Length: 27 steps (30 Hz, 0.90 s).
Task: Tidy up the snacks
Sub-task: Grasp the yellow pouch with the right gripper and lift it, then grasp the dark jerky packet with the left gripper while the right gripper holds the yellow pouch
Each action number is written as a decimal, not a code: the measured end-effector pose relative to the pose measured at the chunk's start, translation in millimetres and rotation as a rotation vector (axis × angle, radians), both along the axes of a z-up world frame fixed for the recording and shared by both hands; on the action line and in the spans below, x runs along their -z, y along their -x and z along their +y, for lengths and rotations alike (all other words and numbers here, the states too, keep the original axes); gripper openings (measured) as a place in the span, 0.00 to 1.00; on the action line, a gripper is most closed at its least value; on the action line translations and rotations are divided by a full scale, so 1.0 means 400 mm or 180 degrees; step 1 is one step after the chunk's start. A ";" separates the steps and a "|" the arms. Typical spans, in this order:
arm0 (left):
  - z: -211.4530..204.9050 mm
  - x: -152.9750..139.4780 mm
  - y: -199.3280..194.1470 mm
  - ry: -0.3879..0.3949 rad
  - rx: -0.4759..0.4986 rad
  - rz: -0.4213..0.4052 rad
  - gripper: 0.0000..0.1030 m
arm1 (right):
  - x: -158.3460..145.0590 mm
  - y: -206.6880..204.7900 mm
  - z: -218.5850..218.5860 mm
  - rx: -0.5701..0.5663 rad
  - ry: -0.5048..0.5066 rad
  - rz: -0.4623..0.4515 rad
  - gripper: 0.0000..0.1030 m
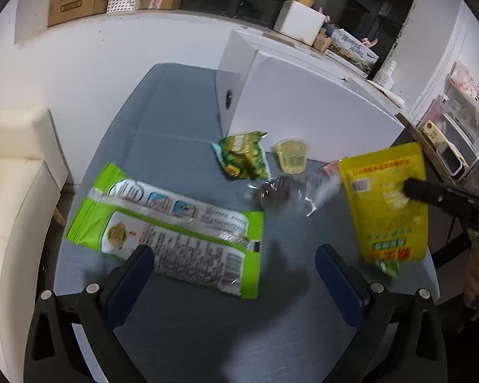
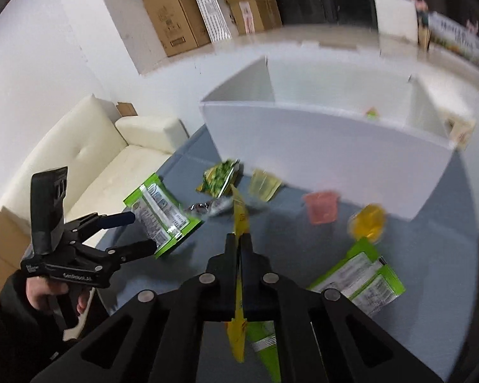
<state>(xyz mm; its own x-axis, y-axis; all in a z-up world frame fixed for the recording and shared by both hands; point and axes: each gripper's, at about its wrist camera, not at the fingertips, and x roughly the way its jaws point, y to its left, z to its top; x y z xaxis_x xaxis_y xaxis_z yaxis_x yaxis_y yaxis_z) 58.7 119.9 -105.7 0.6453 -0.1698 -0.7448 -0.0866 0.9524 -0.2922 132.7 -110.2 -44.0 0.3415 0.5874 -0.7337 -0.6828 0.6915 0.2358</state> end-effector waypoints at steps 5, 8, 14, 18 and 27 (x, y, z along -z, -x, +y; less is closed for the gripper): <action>-0.025 -0.011 -0.009 -0.0104 0.0101 -0.0009 1.00 | -0.039 0.008 -0.035 0.0053 -0.0039 -0.0188 0.01; -0.023 -0.002 -0.016 -0.0109 0.0102 0.0045 1.00 | -0.042 0.017 -0.027 0.0071 -0.0035 -0.0255 0.01; -0.038 0.007 -0.067 -0.0271 0.0316 0.0132 1.00 | -0.048 0.027 -0.034 0.0071 -0.0042 -0.0321 0.01; -0.099 0.012 -0.139 -0.0354 0.0583 0.0208 1.00 | -0.050 0.029 -0.038 0.0075 -0.0057 -0.0341 0.01; -0.211 0.072 -0.260 -0.0818 0.0962 0.0289 0.96 | -0.051 0.022 -0.070 0.0137 -0.0073 -0.0333 0.01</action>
